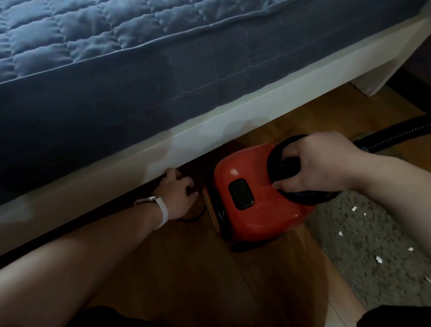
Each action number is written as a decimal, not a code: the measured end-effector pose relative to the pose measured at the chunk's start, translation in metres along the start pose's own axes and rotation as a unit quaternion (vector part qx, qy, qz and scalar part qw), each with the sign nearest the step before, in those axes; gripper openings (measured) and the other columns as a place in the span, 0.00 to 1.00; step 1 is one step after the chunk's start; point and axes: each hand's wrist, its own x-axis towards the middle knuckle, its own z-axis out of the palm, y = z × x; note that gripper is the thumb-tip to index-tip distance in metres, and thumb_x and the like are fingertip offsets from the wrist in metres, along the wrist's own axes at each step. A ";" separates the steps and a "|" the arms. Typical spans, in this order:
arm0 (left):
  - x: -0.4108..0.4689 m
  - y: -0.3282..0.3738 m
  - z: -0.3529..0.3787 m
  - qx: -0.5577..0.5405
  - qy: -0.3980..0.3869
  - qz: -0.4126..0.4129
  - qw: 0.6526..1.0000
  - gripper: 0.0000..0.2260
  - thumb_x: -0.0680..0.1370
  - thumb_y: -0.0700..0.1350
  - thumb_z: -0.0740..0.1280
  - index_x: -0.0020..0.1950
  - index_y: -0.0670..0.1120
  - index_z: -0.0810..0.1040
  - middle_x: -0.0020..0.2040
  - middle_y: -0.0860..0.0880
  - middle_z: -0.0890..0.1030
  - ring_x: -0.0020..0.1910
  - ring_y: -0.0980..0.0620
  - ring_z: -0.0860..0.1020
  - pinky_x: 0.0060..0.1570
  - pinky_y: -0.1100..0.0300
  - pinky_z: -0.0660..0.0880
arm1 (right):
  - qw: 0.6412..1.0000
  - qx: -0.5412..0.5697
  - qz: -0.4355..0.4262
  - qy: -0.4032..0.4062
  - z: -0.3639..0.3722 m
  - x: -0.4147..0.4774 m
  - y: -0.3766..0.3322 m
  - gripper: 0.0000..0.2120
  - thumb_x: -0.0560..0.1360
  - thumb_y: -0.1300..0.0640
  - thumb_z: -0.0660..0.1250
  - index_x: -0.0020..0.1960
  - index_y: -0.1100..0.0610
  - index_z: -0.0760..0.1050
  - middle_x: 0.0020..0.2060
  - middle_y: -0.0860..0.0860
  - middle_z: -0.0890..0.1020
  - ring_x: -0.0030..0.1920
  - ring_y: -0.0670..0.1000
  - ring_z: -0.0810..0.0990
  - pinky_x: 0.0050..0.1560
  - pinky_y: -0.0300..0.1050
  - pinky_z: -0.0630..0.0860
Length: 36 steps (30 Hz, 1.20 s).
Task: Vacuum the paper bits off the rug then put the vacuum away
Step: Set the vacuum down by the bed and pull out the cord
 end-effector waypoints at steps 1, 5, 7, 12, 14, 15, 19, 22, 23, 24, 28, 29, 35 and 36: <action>0.001 0.001 0.000 0.004 -0.021 0.017 1.000 0.20 0.77 0.58 0.64 0.66 0.52 0.74 0.71 0.45 0.63 0.67 0.42 0.66 0.65 0.53 0.67 | 1.000 0.003 0.002 -0.001 -0.002 -0.001 -0.001 0.22 0.65 0.28 0.65 0.48 0.43 0.80 0.42 0.40 0.82 0.43 0.46 0.79 0.46 0.46 0.78; 0.001 0.005 -0.004 -0.051 -0.109 0.062 0.991 0.20 0.70 0.54 0.64 0.59 0.48 0.78 0.61 0.49 0.77 0.62 0.44 0.74 0.60 0.50 0.72 | 1.000 0.019 0.009 -0.003 -0.008 -0.006 -0.002 0.22 0.64 0.28 0.65 0.45 0.44 0.80 0.39 0.41 0.82 0.41 0.45 0.79 0.45 0.46 0.78; 0.001 0.002 -0.001 -0.160 -0.128 0.055 0.977 0.12 0.73 0.48 0.68 0.54 0.48 0.79 0.53 0.50 0.82 0.54 0.49 0.79 0.56 0.50 0.76 | 1.000 0.025 0.010 -0.004 -0.010 -0.006 -0.002 0.24 0.63 0.28 0.64 0.44 0.45 0.80 0.39 0.41 0.82 0.41 0.46 0.79 0.46 0.46 0.78; 0.003 -0.004 0.000 -0.230 -0.070 0.060 0.969 0.04 0.77 0.41 0.69 0.50 0.49 0.81 0.49 0.50 0.83 0.50 0.51 0.81 0.56 0.49 0.77 | 0.999 0.038 0.017 0.000 -0.014 -0.008 -0.002 0.22 0.63 0.29 0.66 0.44 0.45 0.81 0.38 0.41 0.82 0.41 0.45 0.79 0.46 0.46 0.77; 0.002 -0.003 -0.004 -0.222 -0.030 0.068 0.972 0.06 0.77 0.41 0.69 0.44 0.51 0.81 0.44 0.52 0.83 0.45 0.52 0.81 0.51 0.53 0.78 | 0.999 0.044 0.017 0.001 -0.016 -0.008 -0.002 0.23 0.62 0.28 0.65 0.44 0.45 0.81 0.39 0.41 0.82 0.42 0.46 0.80 0.47 0.47 0.78; 0.002 -0.002 -0.006 -0.215 -0.007 0.078 0.973 0.08 0.77 0.41 0.69 0.42 0.53 0.80 0.41 0.52 0.82 0.42 0.53 0.80 0.47 0.55 0.77 | 0.999 0.047 0.018 0.001 -0.017 -0.008 -0.002 0.24 0.62 0.28 0.64 0.44 0.45 0.81 0.39 0.41 0.82 0.42 0.46 0.80 0.47 0.48 0.78; 0.003 0.004 -0.018 -0.185 0.076 0.125 0.972 0.04 0.76 0.44 0.71 0.42 0.48 0.79 0.39 0.52 0.79 0.38 0.58 0.76 0.39 0.60 0.71 | 0.999 0.051 0.019 0.000 -0.017 -0.010 -0.001 0.22 0.62 0.29 0.66 0.42 0.45 0.80 0.36 0.41 0.81 0.39 0.44 0.78 0.44 0.46 0.77; 0.004 0.001 -0.024 -0.157 0.119 0.154 0.968 0.06 0.73 0.48 0.74 0.47 0.49 0.82 0.43 0.52 0.81 0.42 0.53 0.79 0.43 0.54 0.78 | 0.999 0.050 0.015 -0.008 -0.016 -0.010 -0.001 0.21 0.62 0.29 0.66 0.42 0.44 0.80 0.35 0.40 0.79 0.38 0.42 0.77 0.42 0.44 0.75; 0.002 0.001 -0.028 -0.147 0.121 0.169 0.967 0.06 0.73 0.50 0.74 0.47 0.50 0.81 0.43 0.52 0.81 0.42 0.52 0.80 0.43 0.51 0.79 | 0.999 0.051 0.013 -0.012 -0.016 -0.010 -0.001 0.20 0.62 0.29 0.65 0.41 0.44 0.79 0.35 0.40 0.80 0.38 0.42 0.77 0.42 0.44 0.75; 0.001 0.002 -0.031 -0.127 0.128 0.190 0.965 0.07 0.73 0.51 0.72 0.48 0.51 0.81 0.44 0.52 0.81 0.42 0.52 0.79 0.43 0.50 0.79 | 0.998 0.051 0.012 -0.016 -0.016 -0.010 -0.001 0.19 0.62 0.29 0.65 0.40 0.43 0.78 0.34 0.40 0.80 0.38 0.42 0.77 0.42 0.44 0.75; -0.006 0.014 -0.039 -0.020 0.193 0.316 0.929 0.11 0.76 0.50 0.65 0.52 0.46 0.82 0.47 0.48 0.81 0.45 0.50 0.76 0.42 0.58 0.73 | 0.999 0.047 0.014 -0.019 -0.013 -0.008 0.000 0.20 0.61 0.28 0.64 0.38 0.43 0.77 0.34 0.39 0.80 0.37 0.42 0.77 0.40 0.43 0.75; -0.006 0.016 -0.039 -0.011 0.204 0.335 0.920 0.13 0.78 0.50 0.63 0.52 0.44 0.82 0.49 0.47 0.80 0.47 0.51 0.75 0.43 0.59 0.71 | 0.999 0.046 0.016 -0.017 -0.012 -0.007 0.001 0.20 0.61 0.27 0.64 0.38 0.42 0.77 0.34 0.39 0.80 0.38 0.42 0.77 0.40 0.43 0.75; -0.010 0.015 -0.050 -0.041 0.145 0.330 0.932 0.13 0.79 0.51 0.58 0.52 0.44 0.78 0.55 0.48 0.74 0.51 0.52 0.72 0.49 0.57 0.72 | 0.998 0.041 0.042 -0.016 -0.009 -0.005 0.001 0.21 0.62 0.27 0.64 0.40 0.43 0.78 0.35 0.39 0.80 0.38 0.44 0.77 0.41 0.44 0.76; -0.013 0.014 -0.054 -0.048 0.142 0.326 0.934 0.12 0.79 0.51 0.58 0.51 0.45 0.76 0.53 0.49 0.74 0.50 0.52 0.72 0.48 0.55 0.73 | 0.998 0.042 0.049 -0.013 -0.008 -0.004 0.000 0.21 0.62 0.27 0.64 0.41 0.43 0.78 0.35 0.40 0.80 0.38 0.44 0.77 0.41 0.45 0.77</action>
